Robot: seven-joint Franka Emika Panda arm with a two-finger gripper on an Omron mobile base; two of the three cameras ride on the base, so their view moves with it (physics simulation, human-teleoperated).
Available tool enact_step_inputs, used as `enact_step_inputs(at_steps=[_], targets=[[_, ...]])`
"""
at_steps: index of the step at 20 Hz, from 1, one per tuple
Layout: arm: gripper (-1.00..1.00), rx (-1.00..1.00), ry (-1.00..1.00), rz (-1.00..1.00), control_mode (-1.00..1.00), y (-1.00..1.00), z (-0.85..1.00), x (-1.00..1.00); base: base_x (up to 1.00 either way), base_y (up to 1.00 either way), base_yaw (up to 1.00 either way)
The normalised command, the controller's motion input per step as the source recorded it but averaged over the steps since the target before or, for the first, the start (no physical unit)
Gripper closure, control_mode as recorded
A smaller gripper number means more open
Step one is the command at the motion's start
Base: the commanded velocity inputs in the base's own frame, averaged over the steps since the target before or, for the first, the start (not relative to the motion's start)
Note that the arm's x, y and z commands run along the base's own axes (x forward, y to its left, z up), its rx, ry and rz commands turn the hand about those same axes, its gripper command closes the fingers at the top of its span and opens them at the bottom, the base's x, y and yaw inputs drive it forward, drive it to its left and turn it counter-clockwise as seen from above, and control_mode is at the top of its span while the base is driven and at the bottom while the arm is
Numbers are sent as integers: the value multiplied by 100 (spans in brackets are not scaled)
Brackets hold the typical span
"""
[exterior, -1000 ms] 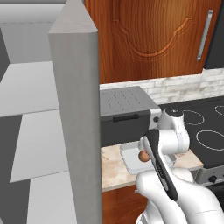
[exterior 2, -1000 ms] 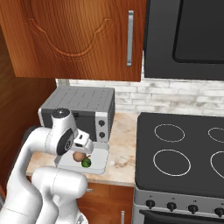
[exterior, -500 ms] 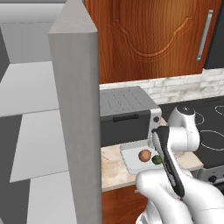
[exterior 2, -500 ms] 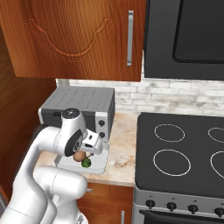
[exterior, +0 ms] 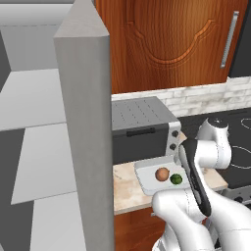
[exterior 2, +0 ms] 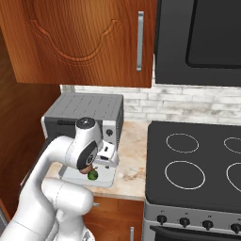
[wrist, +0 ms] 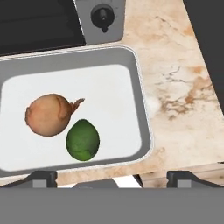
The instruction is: Take the avocado and onion out of the freezer and place them in the tupperware container on the counter. Then put the tupperware containing the vegetables back in the freezer.
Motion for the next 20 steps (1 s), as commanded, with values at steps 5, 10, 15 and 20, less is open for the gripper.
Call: enact_step_inputs(at_steps=[5, 10, 15, 20], targets=[[-100, 0, 0, 0, -100, -28, -1, 6, 0, 0, 0], [-100, 0, 0, 0, -100, -10, -19, 21, 0, 0, 0], [-100, 0, 1, 0, -100, -1, -33, 17, 0, 0, 0], [-100, 0, 5, 0, -100, -12, -21, 18, 0, 0, 0]])
